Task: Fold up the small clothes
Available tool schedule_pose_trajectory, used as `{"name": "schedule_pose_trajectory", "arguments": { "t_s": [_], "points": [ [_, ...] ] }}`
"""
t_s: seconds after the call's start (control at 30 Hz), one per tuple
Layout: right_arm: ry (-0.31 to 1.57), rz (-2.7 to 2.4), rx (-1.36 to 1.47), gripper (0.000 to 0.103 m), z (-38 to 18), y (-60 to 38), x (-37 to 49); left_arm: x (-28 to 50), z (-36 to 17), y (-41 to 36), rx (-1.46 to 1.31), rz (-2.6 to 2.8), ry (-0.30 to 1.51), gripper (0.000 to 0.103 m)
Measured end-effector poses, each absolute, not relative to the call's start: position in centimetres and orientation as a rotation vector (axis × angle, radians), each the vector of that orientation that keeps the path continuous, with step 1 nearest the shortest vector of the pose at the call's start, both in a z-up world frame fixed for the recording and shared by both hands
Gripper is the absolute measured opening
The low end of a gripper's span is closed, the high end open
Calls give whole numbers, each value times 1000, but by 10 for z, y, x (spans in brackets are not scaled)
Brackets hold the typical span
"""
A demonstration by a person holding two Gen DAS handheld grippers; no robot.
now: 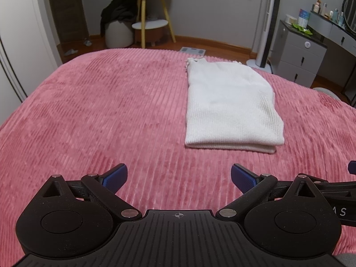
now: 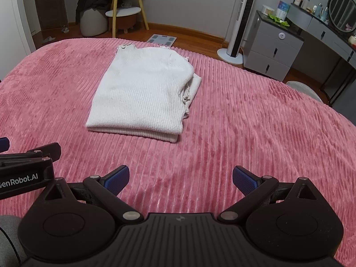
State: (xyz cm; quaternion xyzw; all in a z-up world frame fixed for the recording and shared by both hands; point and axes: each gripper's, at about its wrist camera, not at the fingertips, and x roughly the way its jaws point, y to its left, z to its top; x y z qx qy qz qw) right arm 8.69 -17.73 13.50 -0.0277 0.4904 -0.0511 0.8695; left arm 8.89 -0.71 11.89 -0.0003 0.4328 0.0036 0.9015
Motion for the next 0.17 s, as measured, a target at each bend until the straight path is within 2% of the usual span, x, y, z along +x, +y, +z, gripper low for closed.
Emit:
{"name": "schedule_pose_trajectory", "arguments": {
  "t_s": [0.17],
  "points": [
    [1025, -108, -59, 99, 135, -178, 87, 87, 117, -8, 9, 1, 893, 102]
  ]
}}
